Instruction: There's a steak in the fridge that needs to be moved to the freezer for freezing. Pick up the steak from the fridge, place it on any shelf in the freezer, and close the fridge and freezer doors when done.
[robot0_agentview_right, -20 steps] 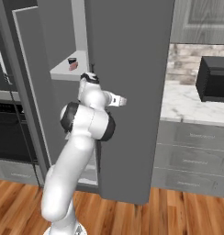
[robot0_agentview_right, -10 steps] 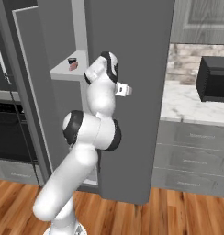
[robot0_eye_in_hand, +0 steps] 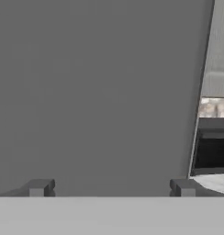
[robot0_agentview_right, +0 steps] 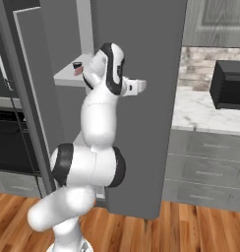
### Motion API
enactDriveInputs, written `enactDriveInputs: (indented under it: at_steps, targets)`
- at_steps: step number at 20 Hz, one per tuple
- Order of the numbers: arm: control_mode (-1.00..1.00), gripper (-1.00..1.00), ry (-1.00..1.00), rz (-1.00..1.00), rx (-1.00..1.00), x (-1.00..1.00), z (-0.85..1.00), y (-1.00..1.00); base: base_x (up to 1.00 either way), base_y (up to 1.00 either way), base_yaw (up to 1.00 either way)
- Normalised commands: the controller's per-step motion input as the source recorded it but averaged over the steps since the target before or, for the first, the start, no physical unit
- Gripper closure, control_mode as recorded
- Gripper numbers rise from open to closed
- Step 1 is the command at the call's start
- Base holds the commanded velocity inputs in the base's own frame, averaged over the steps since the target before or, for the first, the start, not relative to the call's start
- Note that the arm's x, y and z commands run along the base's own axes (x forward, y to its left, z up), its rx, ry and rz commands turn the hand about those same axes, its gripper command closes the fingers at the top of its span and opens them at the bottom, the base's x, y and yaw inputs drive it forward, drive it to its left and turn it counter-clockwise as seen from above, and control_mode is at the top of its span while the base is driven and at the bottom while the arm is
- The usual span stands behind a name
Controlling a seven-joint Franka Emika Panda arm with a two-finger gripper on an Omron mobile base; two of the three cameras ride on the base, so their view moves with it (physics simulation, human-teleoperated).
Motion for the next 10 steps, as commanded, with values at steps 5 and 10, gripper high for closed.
enactDriveInputs:
  at_steps: [5, 10]
  targets:
    - [-1.00, -1.00, -0.22, -0.15, -0.29, -1.00, 0.38, 0.19, 0.00, 0.00, 0.00]
    - [-1.00, -1.00, -0.10, -0.17, -0.19, -1.00, 0.50, 0.66, 0.00, 0.00, 0.00]
